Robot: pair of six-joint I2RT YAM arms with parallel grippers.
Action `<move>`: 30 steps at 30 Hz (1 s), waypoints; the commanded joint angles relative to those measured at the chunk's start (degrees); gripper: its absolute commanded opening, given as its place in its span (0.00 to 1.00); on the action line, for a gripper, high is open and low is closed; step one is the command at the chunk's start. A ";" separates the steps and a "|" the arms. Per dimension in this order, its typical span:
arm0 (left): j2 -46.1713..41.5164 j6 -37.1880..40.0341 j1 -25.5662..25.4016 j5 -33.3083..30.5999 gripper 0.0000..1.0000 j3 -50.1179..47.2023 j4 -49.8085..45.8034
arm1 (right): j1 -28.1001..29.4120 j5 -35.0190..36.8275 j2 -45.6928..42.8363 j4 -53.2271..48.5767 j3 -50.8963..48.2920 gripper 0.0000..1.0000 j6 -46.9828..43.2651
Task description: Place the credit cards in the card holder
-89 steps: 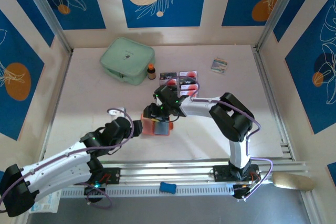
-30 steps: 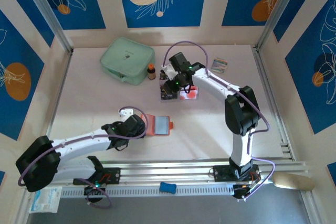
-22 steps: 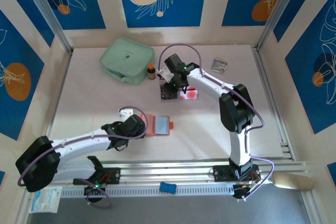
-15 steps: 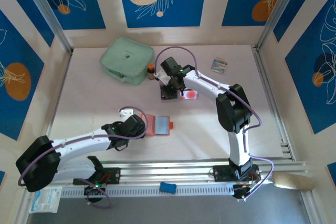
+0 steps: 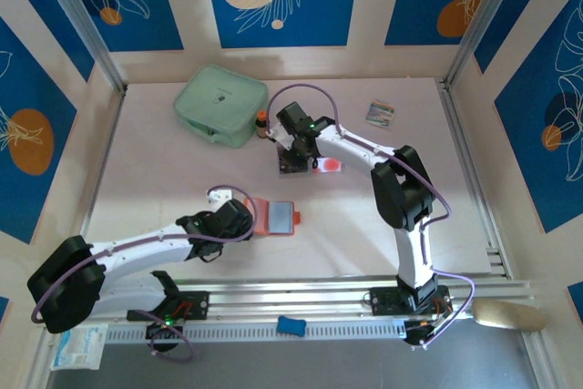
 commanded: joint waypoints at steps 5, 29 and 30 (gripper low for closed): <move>-0.68 0.30 0.39 0.24 1.00 -0.85 0.38 | 0.36 0.25 2.14 1.02 -2.01 0.38 0.17; -0.16 0.36 0.47 0.20 1.00 -1.73 1.80 | 0.52 1.11 0.94 -0.64 -3.18 0.11 1.04; -0.14 0.36 0.46 0.19 1.00 -1.80 1.89 | 0.47 1.22 0.84 -0.77 -3.02 0.11 0.98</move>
